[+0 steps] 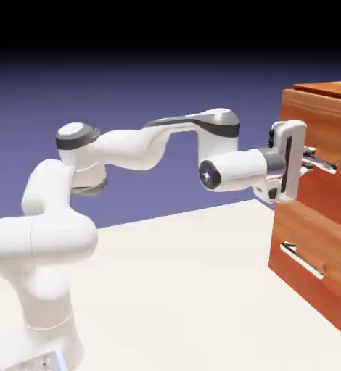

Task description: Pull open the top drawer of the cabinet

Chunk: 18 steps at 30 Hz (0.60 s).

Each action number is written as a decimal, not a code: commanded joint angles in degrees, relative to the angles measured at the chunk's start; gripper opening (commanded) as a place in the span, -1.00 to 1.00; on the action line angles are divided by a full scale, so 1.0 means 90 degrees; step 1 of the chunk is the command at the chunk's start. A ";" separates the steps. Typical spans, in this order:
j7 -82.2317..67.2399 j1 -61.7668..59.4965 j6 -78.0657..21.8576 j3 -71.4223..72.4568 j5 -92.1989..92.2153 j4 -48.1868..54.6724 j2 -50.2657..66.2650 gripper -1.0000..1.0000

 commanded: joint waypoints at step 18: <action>0.0163 0.2830 -0.0786 -0.1595 -0.1257 -0.3626 -0.0913 1.00</action>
